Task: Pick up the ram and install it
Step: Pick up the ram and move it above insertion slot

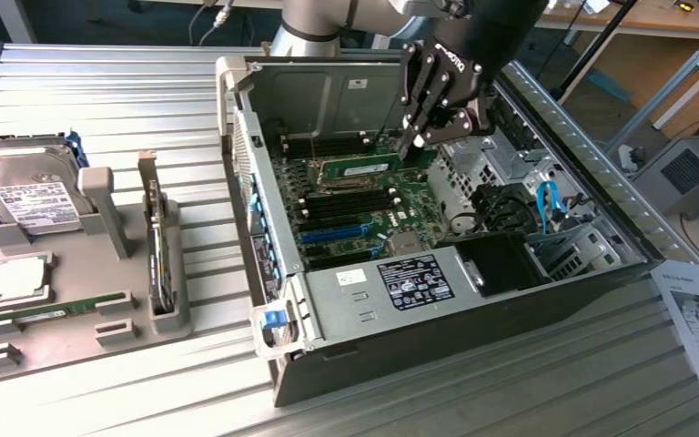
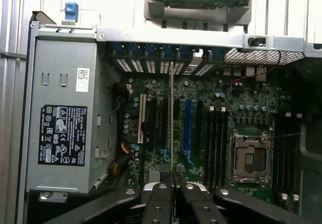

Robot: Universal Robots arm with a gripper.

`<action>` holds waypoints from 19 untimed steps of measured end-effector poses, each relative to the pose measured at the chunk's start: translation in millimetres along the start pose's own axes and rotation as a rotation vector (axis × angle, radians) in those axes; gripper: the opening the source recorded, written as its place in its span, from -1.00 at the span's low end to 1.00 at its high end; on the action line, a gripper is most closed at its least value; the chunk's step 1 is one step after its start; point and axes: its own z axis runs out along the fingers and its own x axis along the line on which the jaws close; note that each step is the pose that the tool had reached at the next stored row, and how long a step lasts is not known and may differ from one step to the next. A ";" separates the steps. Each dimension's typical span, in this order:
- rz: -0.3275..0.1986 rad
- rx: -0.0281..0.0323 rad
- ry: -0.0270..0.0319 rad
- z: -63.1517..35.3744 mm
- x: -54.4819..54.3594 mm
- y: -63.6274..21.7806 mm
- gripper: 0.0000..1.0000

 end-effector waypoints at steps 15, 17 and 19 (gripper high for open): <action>0.000 -0.0002 0.0039 3.8 -37.7 -2.7 -0.76; 0.000 -0.0003 0.0053 4.2 -43.4 -3.0 -0.76; 0.000 -0.0004 0.0067 4.6 -49.0 -3.3 -0.76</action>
